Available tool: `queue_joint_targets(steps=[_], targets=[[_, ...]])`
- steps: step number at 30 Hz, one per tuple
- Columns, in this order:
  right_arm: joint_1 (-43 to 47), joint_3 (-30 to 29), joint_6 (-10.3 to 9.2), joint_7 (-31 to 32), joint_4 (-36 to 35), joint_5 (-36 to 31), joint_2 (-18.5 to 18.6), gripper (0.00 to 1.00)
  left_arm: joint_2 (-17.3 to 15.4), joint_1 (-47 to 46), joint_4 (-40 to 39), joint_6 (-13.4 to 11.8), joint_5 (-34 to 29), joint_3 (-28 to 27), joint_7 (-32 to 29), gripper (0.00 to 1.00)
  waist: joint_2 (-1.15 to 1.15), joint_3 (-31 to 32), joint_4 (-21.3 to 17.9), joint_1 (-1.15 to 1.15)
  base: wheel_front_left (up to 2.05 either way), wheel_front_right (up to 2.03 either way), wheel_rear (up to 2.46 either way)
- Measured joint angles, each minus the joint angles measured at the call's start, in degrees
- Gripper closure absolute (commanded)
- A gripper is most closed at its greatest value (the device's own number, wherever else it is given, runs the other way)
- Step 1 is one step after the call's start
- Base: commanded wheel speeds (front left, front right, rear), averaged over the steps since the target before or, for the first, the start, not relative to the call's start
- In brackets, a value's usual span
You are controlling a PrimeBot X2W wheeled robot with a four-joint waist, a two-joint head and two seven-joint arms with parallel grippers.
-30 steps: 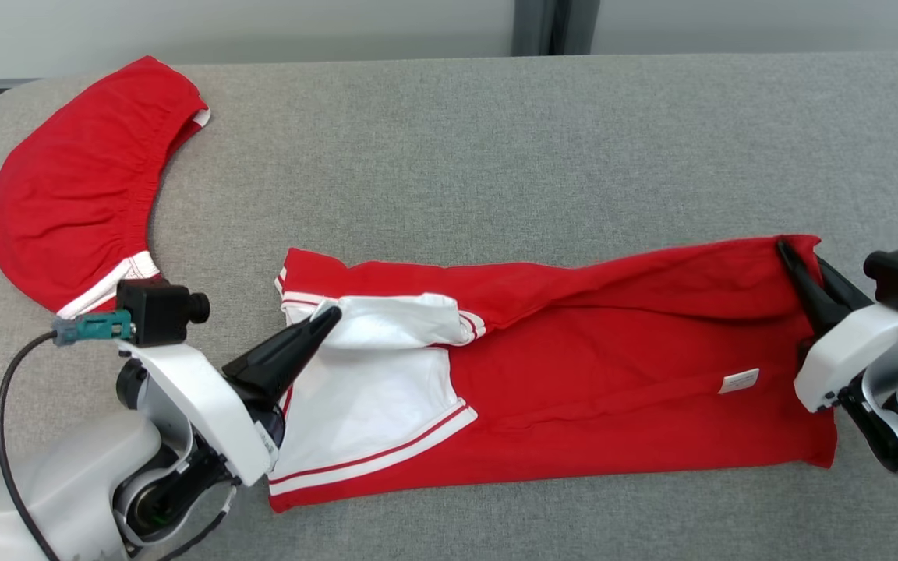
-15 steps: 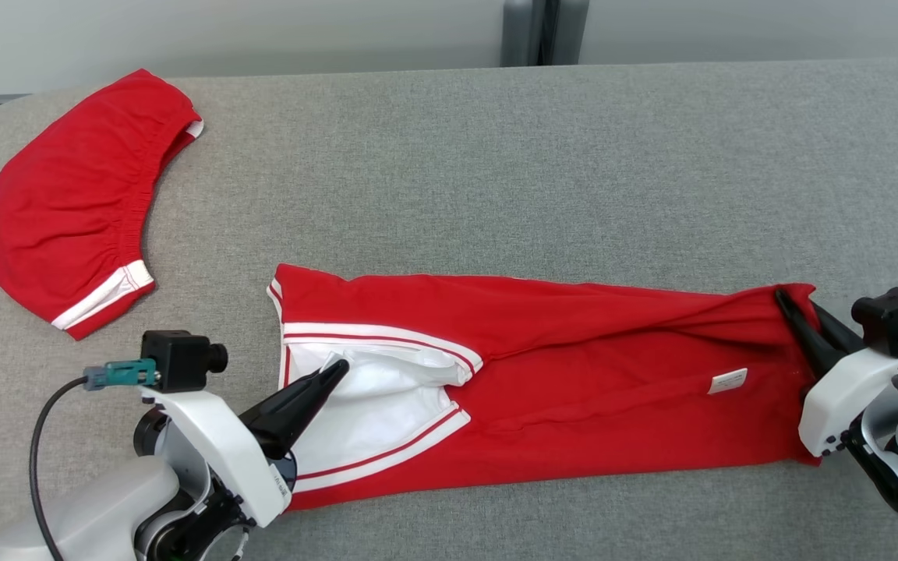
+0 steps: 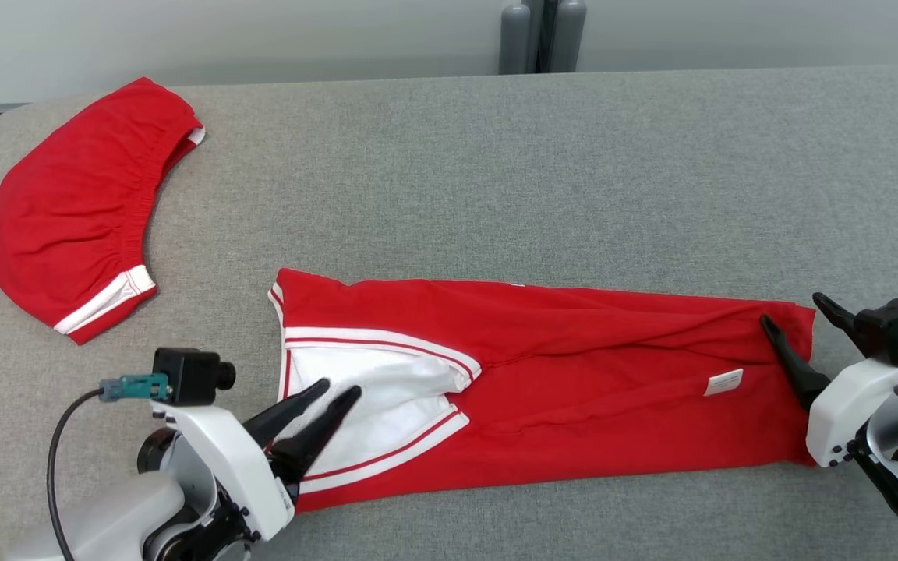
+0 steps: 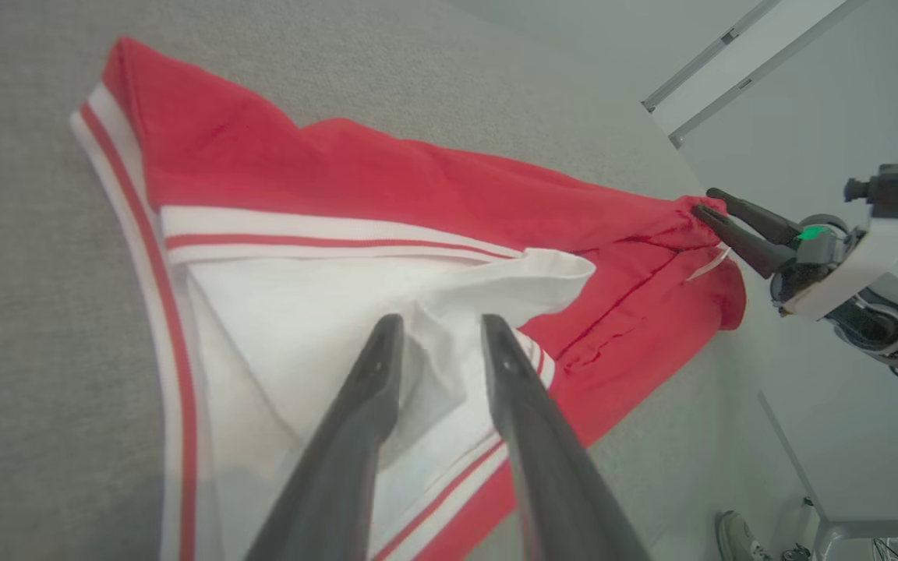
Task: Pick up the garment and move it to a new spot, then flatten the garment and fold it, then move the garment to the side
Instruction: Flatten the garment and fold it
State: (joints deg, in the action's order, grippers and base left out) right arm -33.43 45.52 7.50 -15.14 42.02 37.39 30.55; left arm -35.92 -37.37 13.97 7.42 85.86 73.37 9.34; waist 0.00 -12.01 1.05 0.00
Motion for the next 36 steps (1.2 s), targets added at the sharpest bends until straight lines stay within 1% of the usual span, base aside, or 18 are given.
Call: queue_joint_targets(steps=[7,11,15,21,24,27,30,36], targets=[[2.60,-2.71,0.00,0.00,-2.98,1.03,0.80,0.00,-0.24,1.51,0.75,0.00,0.53,0.02,-1.57,0.00,0.00,0.98,-0.06,0.00,0.00,0.00,0.00],[5.16,-5.27,0.00,0.01,-4.87,1.26,1.01,0.00,-0.88,1.84,0.98,0.00,0.36,-0.07,0.31,0.00,0.00,1.67,0.04,0.00,0.00,0.00,0.00],[7.27,-9.90,-0.01,0.00,-7.19,1.52,0.98,0.00,-1.02,1.76,1.08,0.00,-0.75,-0.75,3.00,0.00,0.00,2.53,0.17,0.00,0.00,0.00,0.00],[11.00,-18.07,-0.01,0.00,-11.77,1.89,-1.09,0.00,-0.33,2.04,3.13,0.00,-3.85,-4.22,5.38,0.00,0.00,3.86,0.19,0.00,0.00,0.00,0.00],[13.19,-22.16,-0.01,0.00,-14.19,1.64,-2.58,0.00,0.76,3.45,3.41,0.00,-5.94,-7.23,5.56,0.00,0.00,4.46,0.20,0.00,0.00,0.00,0.00],[15.42,-26.38,-0.01,-0.01,-16.15,2.13,-4.19,0.00,1.43,5.11,3.87,-0.01,-9.27,-12.90,5.65,0.00,0.00,4.96,0.32,0.00,0.00,0.00,0.00],[17.61,-29.21,-0.01,0.00,-17.18,2.61,-5.73,0.00,3.02,7.69,3.82,-1.29,-13.37,-18.63,5.64,0.00,0.00,5.29,0.47,0.00,0.00,0.00,0.00],[20.93,-33.50,-0.01,0.00,-17.37,3.44,-9.06,0.00,6.72,14.08,0.96,-5.23,-22.64,-31.54,5.65,0.00,0.00,5.75,0.59,0.00,0.00,0.00,0.00]])
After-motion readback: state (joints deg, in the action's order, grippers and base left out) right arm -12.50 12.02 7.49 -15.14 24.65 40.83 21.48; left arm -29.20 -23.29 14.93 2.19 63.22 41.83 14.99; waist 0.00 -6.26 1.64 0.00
